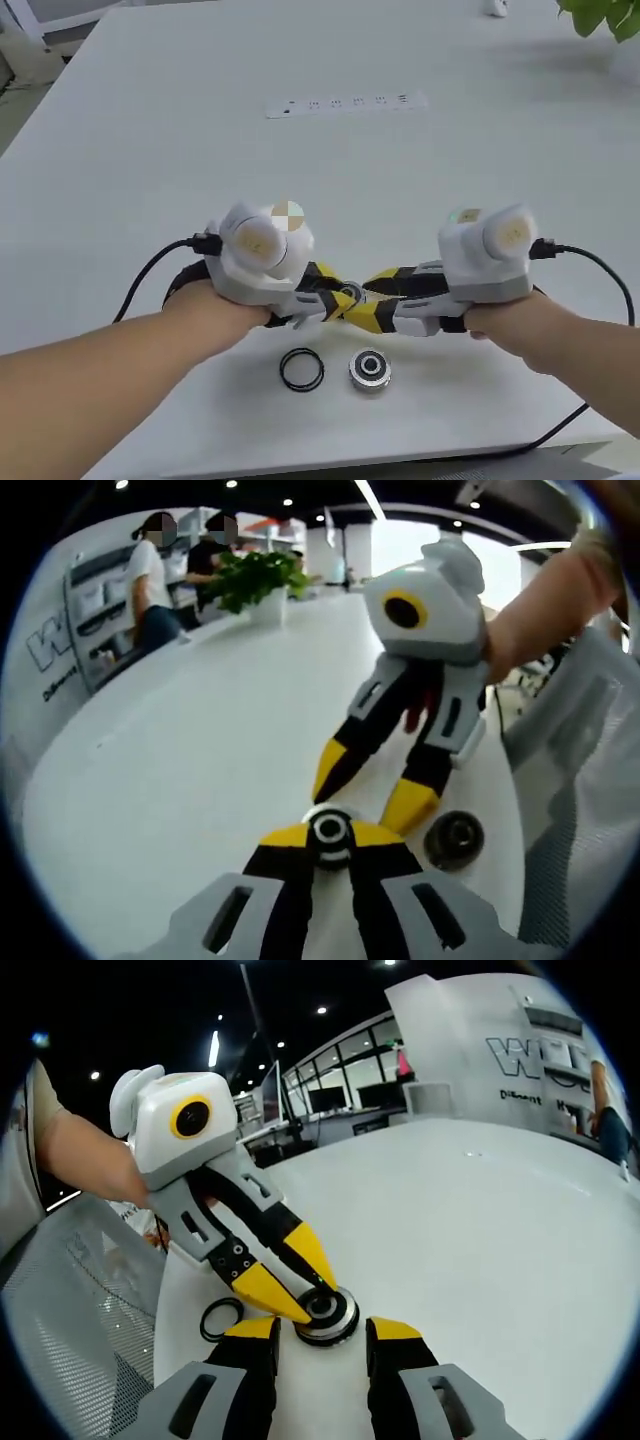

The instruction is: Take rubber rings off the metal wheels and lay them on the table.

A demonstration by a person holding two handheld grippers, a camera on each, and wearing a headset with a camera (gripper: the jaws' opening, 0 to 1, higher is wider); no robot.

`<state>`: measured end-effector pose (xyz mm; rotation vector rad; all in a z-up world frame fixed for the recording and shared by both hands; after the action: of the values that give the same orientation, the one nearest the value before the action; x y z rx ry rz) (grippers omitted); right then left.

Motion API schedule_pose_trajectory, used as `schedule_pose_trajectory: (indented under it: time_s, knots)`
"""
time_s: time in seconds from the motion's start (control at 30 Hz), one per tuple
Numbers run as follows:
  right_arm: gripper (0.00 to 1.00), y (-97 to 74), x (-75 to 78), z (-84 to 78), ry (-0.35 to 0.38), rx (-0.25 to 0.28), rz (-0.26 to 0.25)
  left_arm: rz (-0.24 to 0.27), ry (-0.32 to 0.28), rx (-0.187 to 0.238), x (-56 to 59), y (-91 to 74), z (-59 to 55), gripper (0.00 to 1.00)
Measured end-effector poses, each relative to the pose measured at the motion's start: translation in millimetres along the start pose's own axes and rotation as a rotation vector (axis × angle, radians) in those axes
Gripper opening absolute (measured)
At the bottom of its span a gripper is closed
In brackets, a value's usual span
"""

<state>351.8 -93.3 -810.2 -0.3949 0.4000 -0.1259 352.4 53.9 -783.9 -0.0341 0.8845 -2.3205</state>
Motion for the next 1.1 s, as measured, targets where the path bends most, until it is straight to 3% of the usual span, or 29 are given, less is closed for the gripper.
schedule_pose_trajectory:
  time_s: [0.6,1.1]
  knots:
    - [0.23,0.4,-3.0,-2.1,-0.11,-0.04,-0.033,0.006,-0.005,0.005,1.7,0.7,-2.0,0.14]
    - [0.19,-3.2,-4.5,-4.6,-0.128,-0.049,-0.047,0.008,-0.01,0.009,1.8,1.3,-3.0,0.14]
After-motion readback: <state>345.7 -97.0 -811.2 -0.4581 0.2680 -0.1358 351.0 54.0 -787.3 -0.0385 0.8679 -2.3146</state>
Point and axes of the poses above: the centre of the closed fingertips' face, and the gripper's own axes: y roughly forward along the fingers, x roughly to its right, z roughly out of its top, the point moved 10 cm from there along -y, roughly backward along the fingers, and after that the axes turned 15 degrees about z, right-handed, at the moved point
